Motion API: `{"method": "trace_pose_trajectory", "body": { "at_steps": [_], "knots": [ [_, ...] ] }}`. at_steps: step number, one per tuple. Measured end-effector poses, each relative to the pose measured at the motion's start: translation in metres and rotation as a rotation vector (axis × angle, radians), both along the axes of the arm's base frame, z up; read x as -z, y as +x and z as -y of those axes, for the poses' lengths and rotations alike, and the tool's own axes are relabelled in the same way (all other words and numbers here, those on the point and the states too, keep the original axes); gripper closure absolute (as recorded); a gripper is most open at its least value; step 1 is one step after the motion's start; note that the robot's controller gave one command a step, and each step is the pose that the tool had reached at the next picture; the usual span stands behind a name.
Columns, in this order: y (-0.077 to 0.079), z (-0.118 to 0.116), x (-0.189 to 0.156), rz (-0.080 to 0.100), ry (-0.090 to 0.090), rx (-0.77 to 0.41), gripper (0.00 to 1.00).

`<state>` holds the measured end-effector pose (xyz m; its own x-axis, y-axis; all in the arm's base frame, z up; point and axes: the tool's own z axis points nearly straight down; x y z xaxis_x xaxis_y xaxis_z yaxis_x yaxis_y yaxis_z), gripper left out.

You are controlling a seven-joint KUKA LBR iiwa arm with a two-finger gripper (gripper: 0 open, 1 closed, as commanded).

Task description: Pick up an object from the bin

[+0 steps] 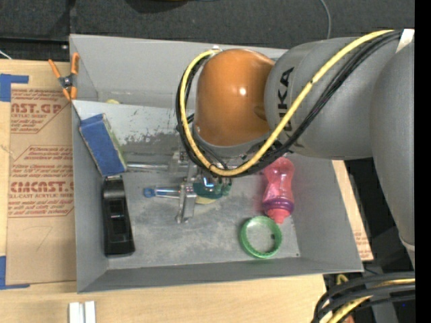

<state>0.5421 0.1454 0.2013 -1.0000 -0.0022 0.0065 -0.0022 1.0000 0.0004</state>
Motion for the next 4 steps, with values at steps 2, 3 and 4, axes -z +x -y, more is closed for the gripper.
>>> {"method": "trace_pose_trajectory", "body": {
  "at_steps": [2,3,4],
  "knots": [
    [0.038,0.083,0.123,0.012,0.002,-0.236,0.0],
    [0.027,0.078,0.066,0.021,0.006,-0.155,0.0],
    [0.035,0.086,0.137,0.009,0.002,-0.236,0.0]
  ]
}}
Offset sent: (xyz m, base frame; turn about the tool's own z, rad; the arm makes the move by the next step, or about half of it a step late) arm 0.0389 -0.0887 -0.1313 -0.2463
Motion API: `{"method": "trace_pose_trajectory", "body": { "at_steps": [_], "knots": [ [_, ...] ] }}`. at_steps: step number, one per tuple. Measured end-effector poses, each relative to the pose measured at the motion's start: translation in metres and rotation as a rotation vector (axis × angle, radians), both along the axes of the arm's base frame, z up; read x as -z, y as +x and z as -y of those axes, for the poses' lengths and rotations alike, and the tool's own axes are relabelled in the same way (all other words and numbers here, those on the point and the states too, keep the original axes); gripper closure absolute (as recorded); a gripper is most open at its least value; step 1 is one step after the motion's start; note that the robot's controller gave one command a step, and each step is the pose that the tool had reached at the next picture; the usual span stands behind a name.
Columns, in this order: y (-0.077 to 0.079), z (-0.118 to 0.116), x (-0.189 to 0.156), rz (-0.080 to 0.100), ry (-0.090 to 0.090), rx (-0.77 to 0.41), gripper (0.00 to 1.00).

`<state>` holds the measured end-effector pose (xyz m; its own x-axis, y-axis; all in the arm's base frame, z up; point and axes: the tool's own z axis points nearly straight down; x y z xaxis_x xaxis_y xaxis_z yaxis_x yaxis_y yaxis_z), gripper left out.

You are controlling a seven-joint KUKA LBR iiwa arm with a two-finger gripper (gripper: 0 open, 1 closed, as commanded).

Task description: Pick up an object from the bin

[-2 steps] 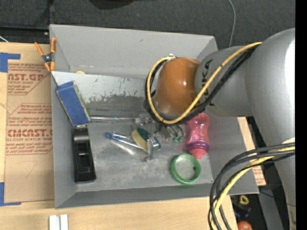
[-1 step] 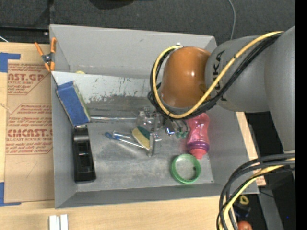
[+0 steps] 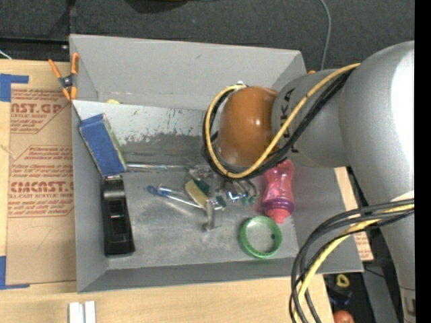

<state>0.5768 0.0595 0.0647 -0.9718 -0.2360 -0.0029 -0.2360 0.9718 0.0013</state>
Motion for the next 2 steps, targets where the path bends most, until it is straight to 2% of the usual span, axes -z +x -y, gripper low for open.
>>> {"method": "trace_pose_trajectory", "body": {
  "at_steps": [1,2],
  "knots": [
    [-0.011,0.006,-0.005,0.016,0.008,0.086,0.0],
    [0.001,0.0,-0.002,0.004,0.0,0.003,1.0]
  ]
}}
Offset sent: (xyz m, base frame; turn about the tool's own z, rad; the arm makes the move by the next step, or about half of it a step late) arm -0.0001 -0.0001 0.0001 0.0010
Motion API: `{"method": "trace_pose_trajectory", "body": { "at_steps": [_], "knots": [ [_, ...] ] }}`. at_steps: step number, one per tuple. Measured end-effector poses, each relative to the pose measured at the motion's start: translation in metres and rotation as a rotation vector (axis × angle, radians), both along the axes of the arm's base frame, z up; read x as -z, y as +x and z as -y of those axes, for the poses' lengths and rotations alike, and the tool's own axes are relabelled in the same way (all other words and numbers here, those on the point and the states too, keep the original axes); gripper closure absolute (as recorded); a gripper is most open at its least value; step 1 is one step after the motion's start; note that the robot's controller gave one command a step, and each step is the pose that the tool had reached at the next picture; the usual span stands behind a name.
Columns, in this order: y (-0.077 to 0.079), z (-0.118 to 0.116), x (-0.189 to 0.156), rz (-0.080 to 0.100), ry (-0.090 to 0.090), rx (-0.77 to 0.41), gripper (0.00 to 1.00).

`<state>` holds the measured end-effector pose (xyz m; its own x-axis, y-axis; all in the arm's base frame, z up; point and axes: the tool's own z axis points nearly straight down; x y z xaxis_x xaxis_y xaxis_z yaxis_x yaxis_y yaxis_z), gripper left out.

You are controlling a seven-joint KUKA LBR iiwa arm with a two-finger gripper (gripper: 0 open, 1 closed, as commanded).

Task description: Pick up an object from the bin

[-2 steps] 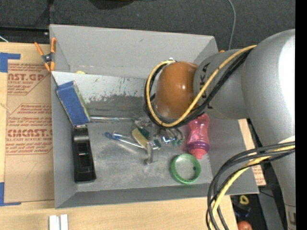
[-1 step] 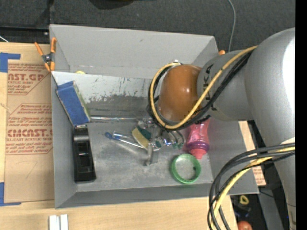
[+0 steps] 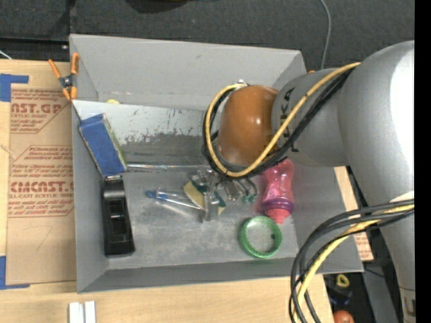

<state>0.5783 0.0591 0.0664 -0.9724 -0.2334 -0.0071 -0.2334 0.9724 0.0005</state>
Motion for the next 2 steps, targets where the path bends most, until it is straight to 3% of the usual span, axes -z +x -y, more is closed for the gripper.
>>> {"method": "trace_pose_trajectory", "body": {
  "at_steps": [1,2],
  "knots": [
    [0.0,0.0,0.0,0.001,0.0,0.0,1.0],
    [-0.002,0.0,-0.037,-0.006,0.0,0.0,1.0]
  ]
}}
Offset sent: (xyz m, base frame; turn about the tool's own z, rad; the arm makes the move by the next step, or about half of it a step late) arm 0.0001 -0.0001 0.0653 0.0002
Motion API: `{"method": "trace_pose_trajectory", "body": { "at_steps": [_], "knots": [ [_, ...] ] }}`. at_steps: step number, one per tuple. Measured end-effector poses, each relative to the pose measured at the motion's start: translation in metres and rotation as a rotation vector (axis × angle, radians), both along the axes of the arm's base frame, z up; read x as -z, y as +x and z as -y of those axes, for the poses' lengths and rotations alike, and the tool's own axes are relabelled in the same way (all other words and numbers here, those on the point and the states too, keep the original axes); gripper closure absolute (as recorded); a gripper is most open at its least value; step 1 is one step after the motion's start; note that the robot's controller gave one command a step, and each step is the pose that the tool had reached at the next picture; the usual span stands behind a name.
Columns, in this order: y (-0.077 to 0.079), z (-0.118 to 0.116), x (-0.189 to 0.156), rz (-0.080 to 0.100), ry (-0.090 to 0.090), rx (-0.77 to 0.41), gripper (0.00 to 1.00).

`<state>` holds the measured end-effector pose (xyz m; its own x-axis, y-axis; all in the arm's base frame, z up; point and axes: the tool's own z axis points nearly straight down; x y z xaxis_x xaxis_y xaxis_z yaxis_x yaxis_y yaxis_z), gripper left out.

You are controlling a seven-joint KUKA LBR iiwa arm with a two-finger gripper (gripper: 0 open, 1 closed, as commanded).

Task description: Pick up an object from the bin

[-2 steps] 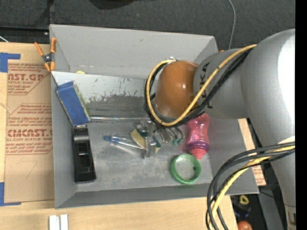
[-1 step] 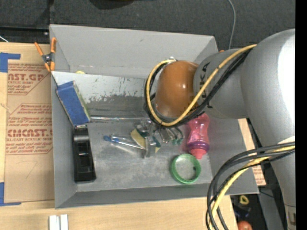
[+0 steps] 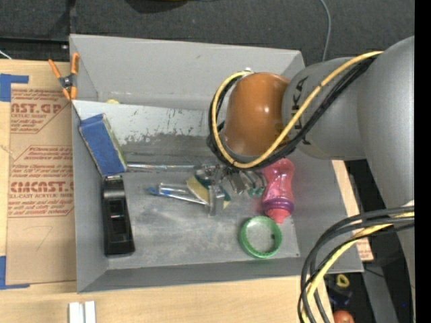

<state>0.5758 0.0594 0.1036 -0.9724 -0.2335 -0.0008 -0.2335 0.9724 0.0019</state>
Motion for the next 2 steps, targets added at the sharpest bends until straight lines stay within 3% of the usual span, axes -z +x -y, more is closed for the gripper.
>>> {"method": "trace_pose_trajectory", "body": {
  "at_steps": [1,2],
  "knots": [
    [0.002,0.0,-0.024,0.008,0.001,0.0,1.0],
    [0.001,-0.001,-0.038,0.004,0.001,0.0,1.0]
  ]
}}
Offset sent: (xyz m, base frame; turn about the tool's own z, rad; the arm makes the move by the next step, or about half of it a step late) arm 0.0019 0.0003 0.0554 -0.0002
